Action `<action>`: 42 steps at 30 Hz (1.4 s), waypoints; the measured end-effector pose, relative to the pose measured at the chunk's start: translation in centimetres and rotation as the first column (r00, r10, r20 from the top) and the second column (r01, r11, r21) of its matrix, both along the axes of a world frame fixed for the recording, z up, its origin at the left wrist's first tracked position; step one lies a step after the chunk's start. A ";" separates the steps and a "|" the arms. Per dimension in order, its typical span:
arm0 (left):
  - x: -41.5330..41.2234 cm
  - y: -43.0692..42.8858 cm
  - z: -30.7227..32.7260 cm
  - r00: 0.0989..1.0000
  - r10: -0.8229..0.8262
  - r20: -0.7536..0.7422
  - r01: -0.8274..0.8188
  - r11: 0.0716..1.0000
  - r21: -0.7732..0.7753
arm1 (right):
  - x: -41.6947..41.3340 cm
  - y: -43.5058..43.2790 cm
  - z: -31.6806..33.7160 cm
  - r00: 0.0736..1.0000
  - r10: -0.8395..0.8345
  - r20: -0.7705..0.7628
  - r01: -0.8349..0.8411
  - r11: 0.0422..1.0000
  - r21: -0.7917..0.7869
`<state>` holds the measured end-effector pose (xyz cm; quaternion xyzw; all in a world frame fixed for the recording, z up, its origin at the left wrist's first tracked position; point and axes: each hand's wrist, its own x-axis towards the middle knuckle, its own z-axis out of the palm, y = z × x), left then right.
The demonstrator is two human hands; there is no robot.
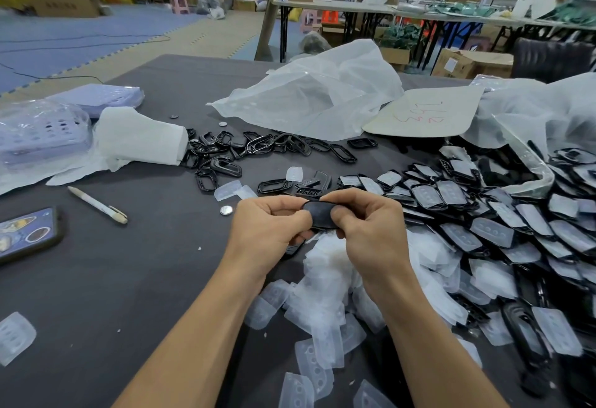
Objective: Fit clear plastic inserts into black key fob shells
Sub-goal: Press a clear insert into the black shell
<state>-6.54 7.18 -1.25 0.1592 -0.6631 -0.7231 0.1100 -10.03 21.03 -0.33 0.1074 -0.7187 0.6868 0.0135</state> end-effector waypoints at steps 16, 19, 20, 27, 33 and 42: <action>-0.1 0.4 -0.2 0.987 0.162 0.015 -0.163 0.975 0.150 | 0.4 0.9 0.2 0.923 -0.307 -0.230 0.354 0.913 0.204; -0.1 0.5 -0.2 0.985 0.170 -0.008 -0.167 0.975 0.150 | 0.5 0.5 0.0 0.950 -0.273 -0.151 0.299 0.935 0.190; -0.1 0.5 -0.1 0.987 0.160 -0.008 -0.157 0.975 0.155 | 0.5 0.3 0.0 0.967 -0.238 -0.091 0.250 0.956 0.153; 0.3 0.6 0.0 1.000 -0.013 -0.007 0.013 0.996 0.087 | 0.1 0.4 0.1 0.996 -0.058 0.072 0.061 0.997 -0.046; 0.4 0.8 0.1 0.999 0.003 -0.036 -0.001 0.998 0.058 | 0.2 0.4 0.3 0.993 -0.012 0.115 0.024 0.994 -0.103; 0.4 0.9 0.3 0.998 0.039 -0.045 -0.037 0.999 0.035 | 0.2 0.2 0.1 0.998 -0.021 0.063 0.023 0.999 -0.039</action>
